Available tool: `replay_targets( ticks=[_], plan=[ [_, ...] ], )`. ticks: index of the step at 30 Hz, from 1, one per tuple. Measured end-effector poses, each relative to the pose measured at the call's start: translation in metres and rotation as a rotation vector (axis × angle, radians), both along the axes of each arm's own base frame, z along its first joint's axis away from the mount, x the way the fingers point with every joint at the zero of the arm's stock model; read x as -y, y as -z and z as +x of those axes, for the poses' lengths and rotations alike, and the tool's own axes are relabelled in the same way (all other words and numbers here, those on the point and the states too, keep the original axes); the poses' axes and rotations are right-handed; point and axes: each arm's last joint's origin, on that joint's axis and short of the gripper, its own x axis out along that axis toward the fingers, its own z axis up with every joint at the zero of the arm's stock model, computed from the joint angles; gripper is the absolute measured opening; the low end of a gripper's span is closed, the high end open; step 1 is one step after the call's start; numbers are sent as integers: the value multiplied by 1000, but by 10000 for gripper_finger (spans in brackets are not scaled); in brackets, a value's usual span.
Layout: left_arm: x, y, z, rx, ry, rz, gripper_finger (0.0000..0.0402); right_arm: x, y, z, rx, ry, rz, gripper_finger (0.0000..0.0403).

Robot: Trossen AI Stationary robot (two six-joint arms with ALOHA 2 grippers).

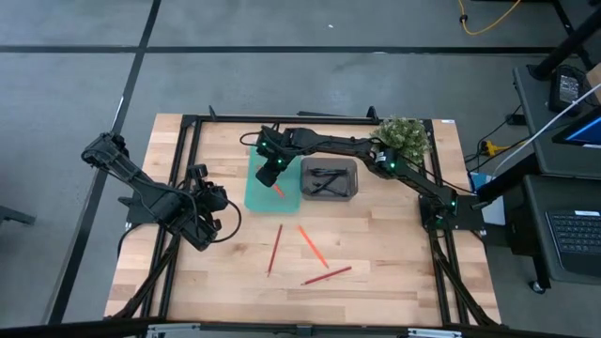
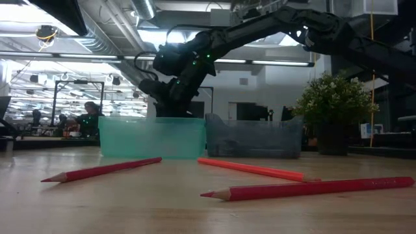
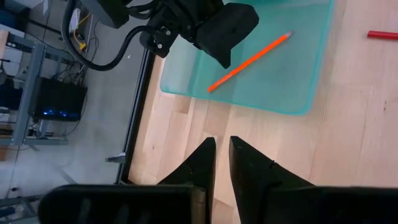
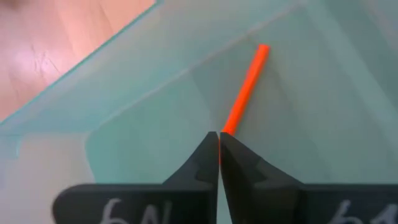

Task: Sort pens & pencils
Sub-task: Put the right orange colored pencil into the green bin, then put the left red colored pencil into the green bin

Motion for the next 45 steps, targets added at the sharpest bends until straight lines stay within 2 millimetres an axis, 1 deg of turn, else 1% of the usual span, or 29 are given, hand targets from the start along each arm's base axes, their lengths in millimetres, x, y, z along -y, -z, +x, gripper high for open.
replay_targets(
  ticks=[5,8,11,15,19,23,28,31,33,35,37,39,41,45],
  plan=[
    [0,0,0,0,0,0,41,0,-1,0,3,1,2,32],
    [0,0,0,0,-1,0,41,-5,-7,2,33,-27,34,30],
    [0,0,0,1,-3,-2,41,-18,-20,4,61,-66,54,23],
    [1,1,0,-3,-21,-38,41,-38,-48,-2,62,-96,40,10],
    [3,2,0,-4,-43,-100,41,-67,-84,-16,28,-115,-6,4],
    [10,3,1,19,-39,-165,41,-111,-122,-41,-60,-123,-127,9],
    [25,5,7,80,15,-273,41,-168,-160,-81,-186,-91,-325,14],
    [40,11,19,100,86,-309,41,-201,-176,-105,-225,-81,-456,9],
    [52,18,31,106,138,-312,41,-220,-185,-120,-243,-86,-543,6],
    [61,29,46,106,170,-305,41,-235,-193,-133,-233,-79,-633,5],
    [65,41,62,118,144,-305,41,-246,-202,-141,-186,-72,-705,7],
    [65,53,79,146,76,-328,41,-254,-212,-150,-142,-64,-766,11],
    [63,66,95,142,15,-384,41,-256,-224,-159,-99,-43,-809,15],
    [60,90,120,133,-86,-501,41,-251,-252,-182,-19,-4,-813,18]
  ],
)
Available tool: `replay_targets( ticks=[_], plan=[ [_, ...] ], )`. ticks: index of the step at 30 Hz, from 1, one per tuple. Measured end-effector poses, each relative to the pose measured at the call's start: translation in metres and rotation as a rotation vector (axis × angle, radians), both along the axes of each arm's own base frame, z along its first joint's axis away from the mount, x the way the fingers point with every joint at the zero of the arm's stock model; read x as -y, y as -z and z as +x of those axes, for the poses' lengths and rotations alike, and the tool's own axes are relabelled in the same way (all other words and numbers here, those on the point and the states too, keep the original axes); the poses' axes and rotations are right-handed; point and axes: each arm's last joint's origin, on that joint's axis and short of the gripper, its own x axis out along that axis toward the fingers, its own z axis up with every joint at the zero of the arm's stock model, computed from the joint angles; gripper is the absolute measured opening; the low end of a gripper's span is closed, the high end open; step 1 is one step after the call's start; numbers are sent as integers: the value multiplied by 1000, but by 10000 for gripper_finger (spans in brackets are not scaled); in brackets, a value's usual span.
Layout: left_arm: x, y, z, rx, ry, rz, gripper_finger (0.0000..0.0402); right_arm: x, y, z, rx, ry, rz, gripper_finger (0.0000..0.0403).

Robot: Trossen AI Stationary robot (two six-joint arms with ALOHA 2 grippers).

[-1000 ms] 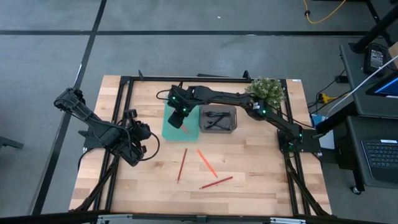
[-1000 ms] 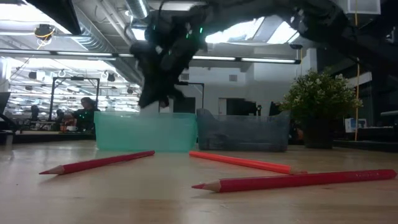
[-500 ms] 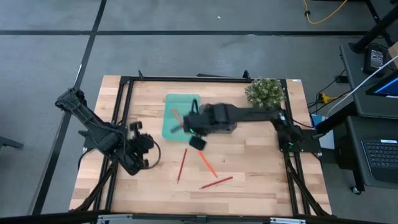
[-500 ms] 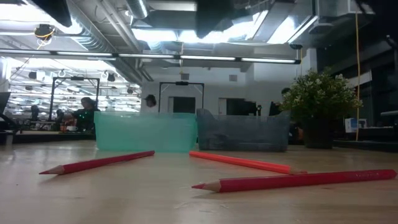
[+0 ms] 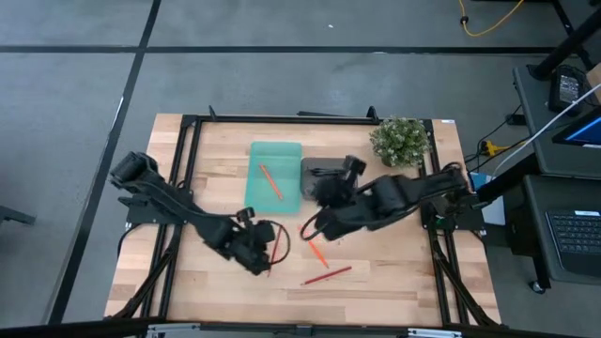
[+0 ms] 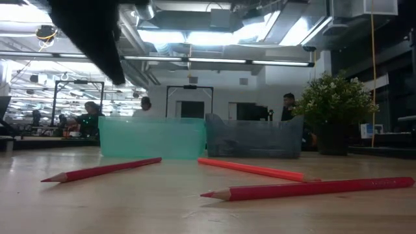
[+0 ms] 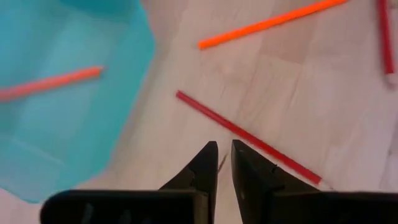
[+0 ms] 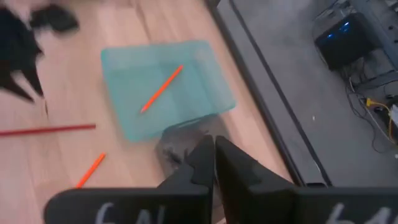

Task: Sort pens & pencils
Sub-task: Put the left red colored pencil into the green bin

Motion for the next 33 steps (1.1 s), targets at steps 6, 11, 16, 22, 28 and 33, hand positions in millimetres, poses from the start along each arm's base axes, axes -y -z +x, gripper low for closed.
replay_targets(
  ticks=[6,11,16,22,28,33],
  plan=[
    [-13,19,16,-27,-220,-116,41,13,-35,-33,105,5,30,18],
    [-19,24,28,48,-358,-215,41,21,-52,-53,158,3,51,19],
    [-21,37,43,54,-404,-329,41,19,-55,-57,146,-33,92,19],
    [-25,54,48,-27,-456,-370,41,14,-54,-58,121,-79,123,19],
    [-26,54,49,-28,-463,-373,41,10,-54,-59,111,-106,112,19],
    [-30,55,48,-49,-475,-374,41,11,-54,-59,111,-105,112,19]
  ],
)
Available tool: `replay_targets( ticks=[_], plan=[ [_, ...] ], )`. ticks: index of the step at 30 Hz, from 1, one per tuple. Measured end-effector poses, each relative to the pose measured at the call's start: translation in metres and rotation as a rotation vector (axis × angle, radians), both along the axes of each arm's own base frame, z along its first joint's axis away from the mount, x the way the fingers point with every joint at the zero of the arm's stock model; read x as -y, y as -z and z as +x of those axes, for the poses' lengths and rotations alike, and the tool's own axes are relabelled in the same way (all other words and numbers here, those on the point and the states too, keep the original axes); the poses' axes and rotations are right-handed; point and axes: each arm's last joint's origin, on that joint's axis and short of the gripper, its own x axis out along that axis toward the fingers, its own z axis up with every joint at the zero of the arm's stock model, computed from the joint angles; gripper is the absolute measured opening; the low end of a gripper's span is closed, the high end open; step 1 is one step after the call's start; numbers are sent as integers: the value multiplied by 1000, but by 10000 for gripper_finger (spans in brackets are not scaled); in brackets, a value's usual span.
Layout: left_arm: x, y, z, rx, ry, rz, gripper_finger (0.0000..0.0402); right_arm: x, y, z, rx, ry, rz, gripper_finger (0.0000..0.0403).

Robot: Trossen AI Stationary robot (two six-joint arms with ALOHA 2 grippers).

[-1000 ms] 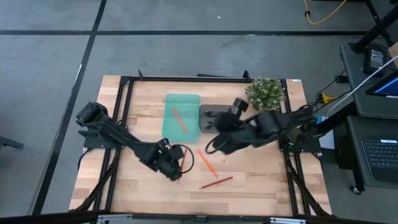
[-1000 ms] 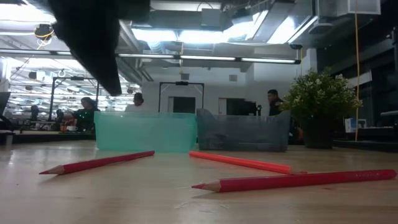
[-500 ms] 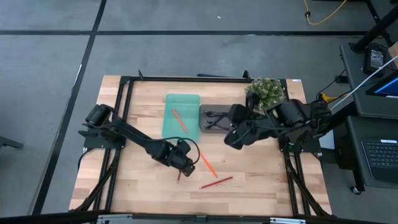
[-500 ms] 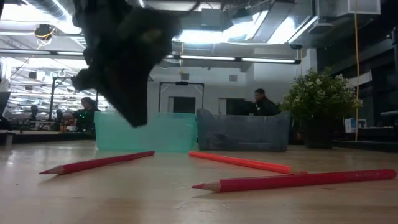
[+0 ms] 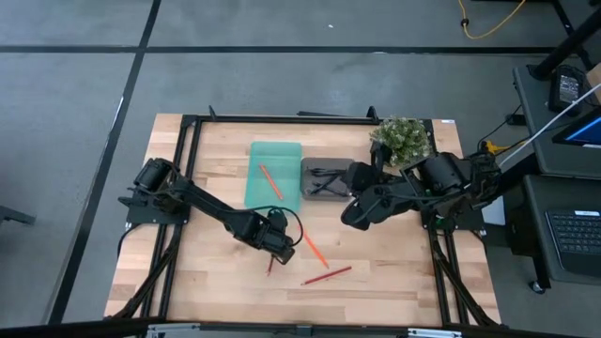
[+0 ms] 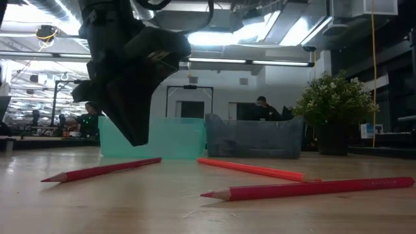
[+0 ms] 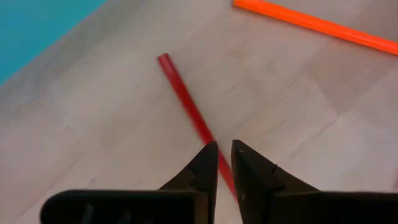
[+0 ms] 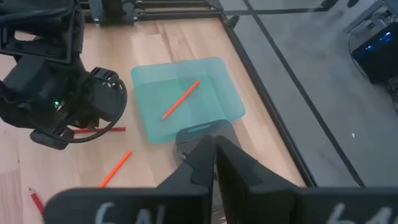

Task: Sort pens & pencils
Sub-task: Put the left red colored pencil into the green bin

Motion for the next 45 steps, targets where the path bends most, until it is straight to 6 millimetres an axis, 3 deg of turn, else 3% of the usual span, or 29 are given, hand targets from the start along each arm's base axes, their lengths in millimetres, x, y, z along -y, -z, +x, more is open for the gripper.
replay_targets(
  ticks=[13,17,22,37,45],
  plan=[
    [-16,-1,3,-42,-24,-68,41,0,0,0,-8,-13,-12,19],
    [-12,-2,3,-67,85,-181,41,0,0,0,-10,-16,-15,19],
    [-4,-4,8,0,160,-193,41,0,0,0,-11,-18,-17,19],
    [9,-5,3,73,122,18,41,-1,1,0,-24,-41,11,19],
    [5,-5,5,75,83,19,41,-11,1,-4,-28,-79,16,19]
  ],
)
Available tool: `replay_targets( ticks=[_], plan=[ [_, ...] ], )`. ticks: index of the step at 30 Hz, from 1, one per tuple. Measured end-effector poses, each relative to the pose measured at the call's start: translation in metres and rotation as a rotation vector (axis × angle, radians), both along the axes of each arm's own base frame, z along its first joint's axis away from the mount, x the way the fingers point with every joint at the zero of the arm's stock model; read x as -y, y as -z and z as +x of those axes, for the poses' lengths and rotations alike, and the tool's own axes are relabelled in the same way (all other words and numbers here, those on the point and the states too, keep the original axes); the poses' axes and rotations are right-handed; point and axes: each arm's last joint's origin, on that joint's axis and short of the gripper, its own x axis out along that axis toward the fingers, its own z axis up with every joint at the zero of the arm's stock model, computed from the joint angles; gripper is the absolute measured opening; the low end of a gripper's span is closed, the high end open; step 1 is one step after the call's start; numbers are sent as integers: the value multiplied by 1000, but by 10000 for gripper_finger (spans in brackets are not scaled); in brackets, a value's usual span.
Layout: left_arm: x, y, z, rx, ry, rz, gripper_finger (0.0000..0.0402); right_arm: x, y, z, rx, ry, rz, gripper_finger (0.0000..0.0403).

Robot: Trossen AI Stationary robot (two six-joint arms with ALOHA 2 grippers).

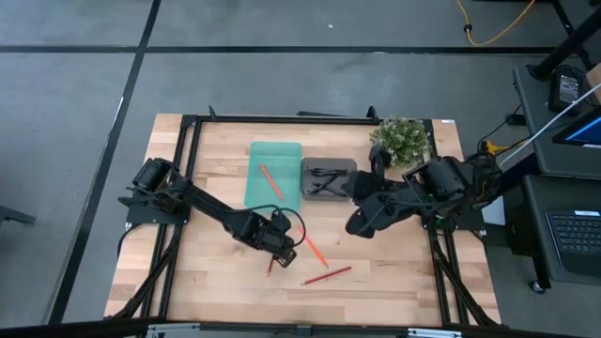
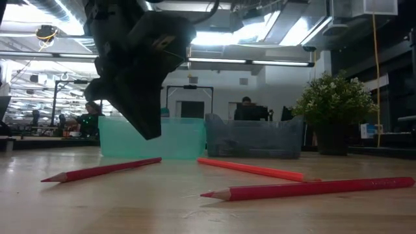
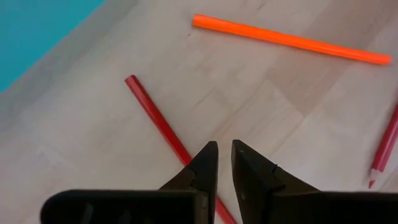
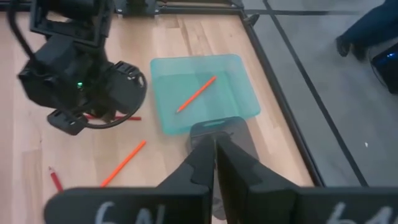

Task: Sort pens & pencils
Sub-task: Put the left red colored pencil into the green bin

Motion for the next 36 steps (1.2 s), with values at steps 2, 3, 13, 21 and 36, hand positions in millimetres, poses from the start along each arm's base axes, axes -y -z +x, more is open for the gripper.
replay_targets(
  ticks=[2,3,13,21,36],
  plan=[
    [-1,0,0,-5,-2,2,41,-3,0,-1,0,-9,0,19],
    [-2,0,0,-8,-5,2,41,-4,0,-2,0,-14,0,19],
    [-15,2,0,-67,-27,-27,56,-5,0,-2,2,-15,-1,19],
    [-15,2,0,-68,-34,-30,123,-5,0,-2,2,-15,0,19],
    [-3,27,3,-124,-128,-98,131,-5,0,-2,1,-14,0,19]
  ],
)
